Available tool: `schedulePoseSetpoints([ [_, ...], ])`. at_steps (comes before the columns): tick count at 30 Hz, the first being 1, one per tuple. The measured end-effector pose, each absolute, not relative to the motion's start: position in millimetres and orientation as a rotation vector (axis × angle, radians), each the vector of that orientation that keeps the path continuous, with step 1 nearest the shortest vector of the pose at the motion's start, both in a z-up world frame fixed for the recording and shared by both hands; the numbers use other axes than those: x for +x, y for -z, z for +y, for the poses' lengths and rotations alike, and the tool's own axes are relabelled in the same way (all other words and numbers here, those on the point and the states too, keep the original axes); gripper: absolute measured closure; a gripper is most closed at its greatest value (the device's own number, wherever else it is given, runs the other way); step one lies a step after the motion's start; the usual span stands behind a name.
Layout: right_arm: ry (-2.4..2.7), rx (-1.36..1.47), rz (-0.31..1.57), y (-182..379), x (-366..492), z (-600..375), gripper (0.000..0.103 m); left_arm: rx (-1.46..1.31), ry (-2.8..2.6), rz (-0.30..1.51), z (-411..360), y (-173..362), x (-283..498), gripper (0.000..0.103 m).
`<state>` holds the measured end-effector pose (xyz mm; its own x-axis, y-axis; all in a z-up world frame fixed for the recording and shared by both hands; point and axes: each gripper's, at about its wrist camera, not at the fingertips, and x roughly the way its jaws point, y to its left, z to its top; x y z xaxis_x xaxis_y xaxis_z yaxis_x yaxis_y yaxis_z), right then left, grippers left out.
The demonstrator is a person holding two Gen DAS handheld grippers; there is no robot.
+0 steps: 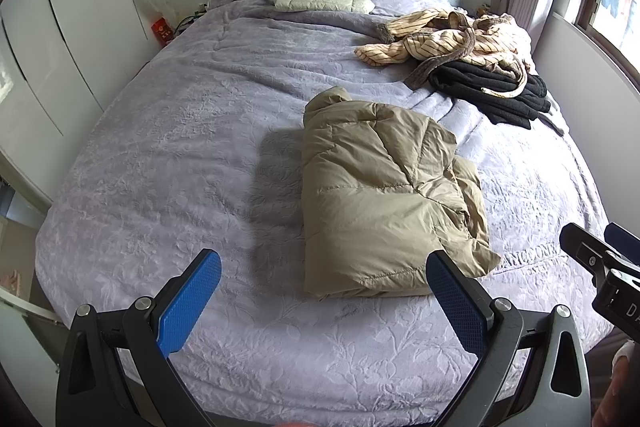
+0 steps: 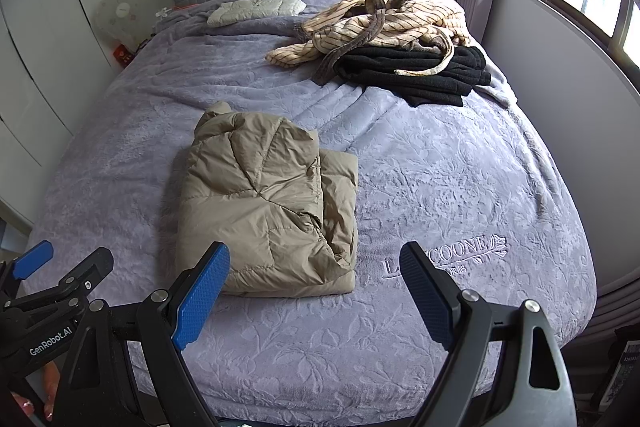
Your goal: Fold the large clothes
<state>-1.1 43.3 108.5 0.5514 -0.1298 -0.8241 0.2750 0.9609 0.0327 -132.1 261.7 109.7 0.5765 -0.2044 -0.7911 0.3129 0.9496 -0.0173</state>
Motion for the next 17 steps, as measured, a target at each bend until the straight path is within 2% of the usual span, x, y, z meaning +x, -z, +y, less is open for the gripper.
schedulePoseSetpoints([
  [17, 0.244, 0.168, 0.96, -108.1, -2.5, 43.5, 0.014, 0.126, 0.327, 0.879, 272.4, -113.1, -134.2, 0.0],
])
